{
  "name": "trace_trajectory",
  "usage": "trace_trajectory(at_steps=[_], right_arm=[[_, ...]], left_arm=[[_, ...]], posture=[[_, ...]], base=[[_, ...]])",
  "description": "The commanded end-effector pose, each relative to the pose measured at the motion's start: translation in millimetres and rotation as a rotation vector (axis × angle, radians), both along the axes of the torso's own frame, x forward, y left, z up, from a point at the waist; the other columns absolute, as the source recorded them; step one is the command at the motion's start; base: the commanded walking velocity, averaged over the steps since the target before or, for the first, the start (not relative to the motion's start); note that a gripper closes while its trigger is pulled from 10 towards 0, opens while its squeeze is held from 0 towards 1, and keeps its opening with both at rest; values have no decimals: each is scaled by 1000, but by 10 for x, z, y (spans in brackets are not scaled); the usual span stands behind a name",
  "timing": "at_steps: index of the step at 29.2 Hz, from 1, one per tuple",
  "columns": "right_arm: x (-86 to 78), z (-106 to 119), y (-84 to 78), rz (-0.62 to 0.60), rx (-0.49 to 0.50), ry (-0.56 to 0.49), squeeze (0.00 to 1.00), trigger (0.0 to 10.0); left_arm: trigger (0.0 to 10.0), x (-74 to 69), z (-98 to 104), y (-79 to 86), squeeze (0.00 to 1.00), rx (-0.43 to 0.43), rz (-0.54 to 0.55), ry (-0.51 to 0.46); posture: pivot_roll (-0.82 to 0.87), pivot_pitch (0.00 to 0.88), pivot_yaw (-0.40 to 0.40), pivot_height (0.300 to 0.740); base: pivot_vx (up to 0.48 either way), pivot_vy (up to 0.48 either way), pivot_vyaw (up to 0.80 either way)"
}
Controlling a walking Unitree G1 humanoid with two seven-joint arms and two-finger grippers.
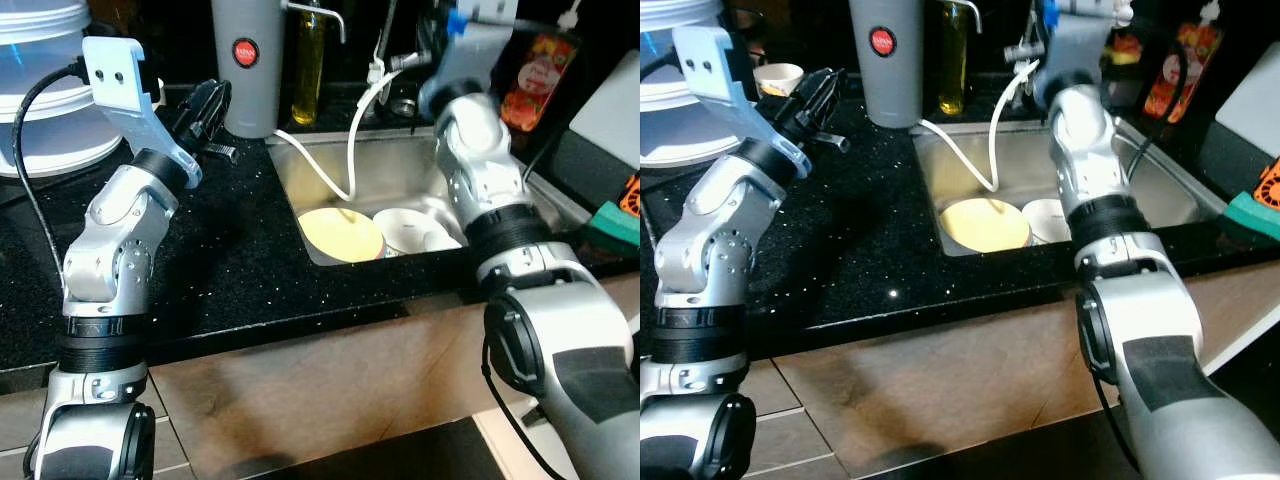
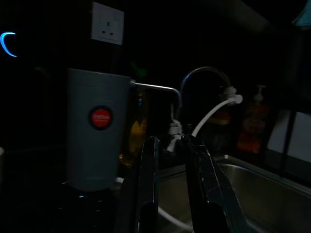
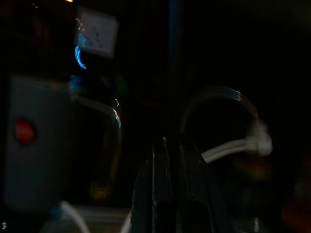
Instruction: Kitchen organization
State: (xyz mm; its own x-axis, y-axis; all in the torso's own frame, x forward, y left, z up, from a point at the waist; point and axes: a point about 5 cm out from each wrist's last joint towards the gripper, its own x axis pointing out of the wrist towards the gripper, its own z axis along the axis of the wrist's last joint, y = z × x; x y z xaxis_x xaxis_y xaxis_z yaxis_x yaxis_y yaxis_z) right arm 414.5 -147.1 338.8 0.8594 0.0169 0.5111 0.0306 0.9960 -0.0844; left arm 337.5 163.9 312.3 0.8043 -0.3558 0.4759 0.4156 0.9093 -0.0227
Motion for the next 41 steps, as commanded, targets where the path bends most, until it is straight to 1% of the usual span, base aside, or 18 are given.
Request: trace_trajectory(at_steps=[1,4,6,7,9,11,14,15,16,17,18,21,26,31,32,35,36,41], right_arm=[[-112,268,-129,-41,40,-188,0,10000],[-164,379,-122,-51,11,-259,0,10000],[-56,198,-125,-12,27,-106,0,10000],[79,-179,-136,-28,-8,160,0,10000],[106,-345,-203,-39,39,255,0,10000],[-86,275,-308,-84,107,-150,0,10000],[-141,383,-333,-98,108,-231,0,10000],[35,-35,-320,-127,45,63,0,10000],[35,-35,-320,-127,45,63,0,10000],[116,-442,-332,-152,-3,323,0,10000],[115,-379,-316,-127,4,291,0,10000],[-171,601,-424,-56,161,-261,0,10000],[131,-595,-365,-123,-4,432,0,10000],[-5,199,-383,-74,79,-27,63,10000],[0,204,-380,-65,77,-20,1000,10000],[-55,369,-403,-80,53,-109,1000,10000],[-263,797,-433,-101,14,-368,0,10000],[-674,1329,-319,-68,-69,-728,0,10000]], left_arm=[[10000,-9,31,-29,0,20,-3,-13],[10000,-4,20,-27,0,20,-2,-10],[10000,7,12,-33,0,20,2,-6],[10000,19,9,-37,0,18,3,-4],[10000,18,19,-53,0,19,1,-7],[10000,14,27,-40,0,22,3,-9],[10000,19,28,-36,0,22,6,-8],[10000,31,35,-38,0,21,8,-10],[10000,31,35,-38,0,21,8,-10],[10000,37,42,-45,0,20,9,-11],[10000,32,56,-46,0,26,9,-16],[10000,22,59,-3,0,33,24,-18],[10000,55,66,-22,0,24,30,-20],[10000,45,48,-11,0,24,32,-17],[10000,52,48,-8,0,20,34,-16],[10000,56,60,-19,0,15,32,-18],[10000,42,69,-30,0,19,26,-22],[10000,45,51,-16,0,20,24,-15]], posture=[[112,0,-67,740],[101,0,-68,740],[107,0,-73,740],[100,0,-71,740],[103,0,-73,740],[97,0,-64,740],[101,0,-70,740],[101,0,-67,740],[101,0,-67,740],[102,0,-67,740],[120,0,-68,740],[109,0,-72,740],[113,0,-81,740],[106,0,-85,740],[102,0,-83,740],[106,0,-82,740],[107,0,-81,740],[101,0,-75,740]], base=[[0,0,0],[0,0,0],[0,0,0],[0,0,0],[0,0,0],[0,0,0],[0,0,0],[0,0,0],[0,0,0],[0,0,0],[0,0,0],[0,0,0],[0,0,0],[0,0,0],[0,0,0],[0,0,0],[0,0,0],[0,0,0]])
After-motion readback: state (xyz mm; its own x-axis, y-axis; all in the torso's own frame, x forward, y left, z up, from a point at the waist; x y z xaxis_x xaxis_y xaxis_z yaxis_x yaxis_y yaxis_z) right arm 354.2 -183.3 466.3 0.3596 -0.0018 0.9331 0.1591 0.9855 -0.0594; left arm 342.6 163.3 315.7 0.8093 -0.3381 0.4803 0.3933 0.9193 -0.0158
